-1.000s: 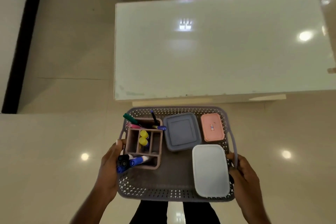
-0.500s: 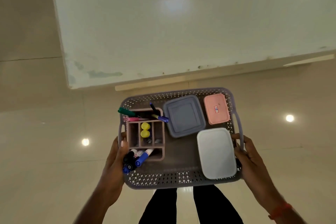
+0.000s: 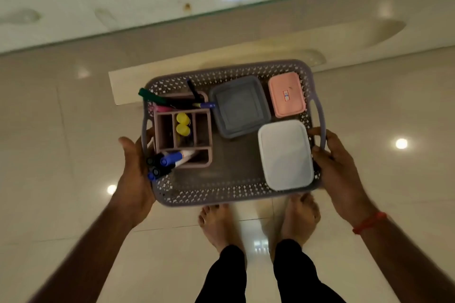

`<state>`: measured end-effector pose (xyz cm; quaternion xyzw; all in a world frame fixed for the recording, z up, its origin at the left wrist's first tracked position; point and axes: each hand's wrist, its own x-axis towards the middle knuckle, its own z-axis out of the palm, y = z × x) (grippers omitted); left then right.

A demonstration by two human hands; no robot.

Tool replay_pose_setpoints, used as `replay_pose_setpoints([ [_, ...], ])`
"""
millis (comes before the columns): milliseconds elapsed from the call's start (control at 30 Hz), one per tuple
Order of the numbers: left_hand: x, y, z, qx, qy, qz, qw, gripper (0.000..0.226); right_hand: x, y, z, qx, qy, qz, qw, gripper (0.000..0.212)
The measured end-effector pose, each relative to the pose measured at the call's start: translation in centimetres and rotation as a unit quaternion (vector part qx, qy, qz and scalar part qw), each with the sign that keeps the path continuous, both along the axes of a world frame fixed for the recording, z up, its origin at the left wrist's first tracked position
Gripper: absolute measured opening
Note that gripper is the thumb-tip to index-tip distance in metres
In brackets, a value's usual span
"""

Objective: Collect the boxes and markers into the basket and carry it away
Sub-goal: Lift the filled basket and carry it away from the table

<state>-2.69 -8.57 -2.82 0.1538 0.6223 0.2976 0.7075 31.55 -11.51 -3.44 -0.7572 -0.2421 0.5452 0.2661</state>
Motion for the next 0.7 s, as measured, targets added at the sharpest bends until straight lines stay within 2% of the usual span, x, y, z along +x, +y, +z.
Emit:
replay_pose_setpoints([
  [167, -0.2, 2.6, -2.0, -0.012, -0.017, 0.008, 1.000, 0.080, -0.6, 2.5, -1.9, 0.009, -0.008, -0.035, 0.999, 0.039],
  [400, -0.3, 5.2, -3.0, -0.007, -0.022, 0.076, 0.997, 0.060, -1.3, 5.3, -2.4, -0.002, 0.057, -0.120, 0.991, 0.028],
  [467, 0.0, 6.1, -2.9, -0.011, 0.010, 0.109, 0.994, 0.058, -1.8, 6.1, -2.5, 0.000, 0.073, -0.140, 0.988, 0.026],
  [567, 0.1, 7.4, -2.7, -0.034, 0.068, 0.141, 0.987, 0.055, -2.5, 7.1, -2.8, 0.016, 0.076, -0.143, 0.987, 0.031],
  [700, 0.0, 8.0, -2.6, -0.080, 0.068, 0.181, 0.978, 0.060, -3.2, 7.7, -3.6, 0.017, 0.084, -0.167, 0.982, 0.044],
])
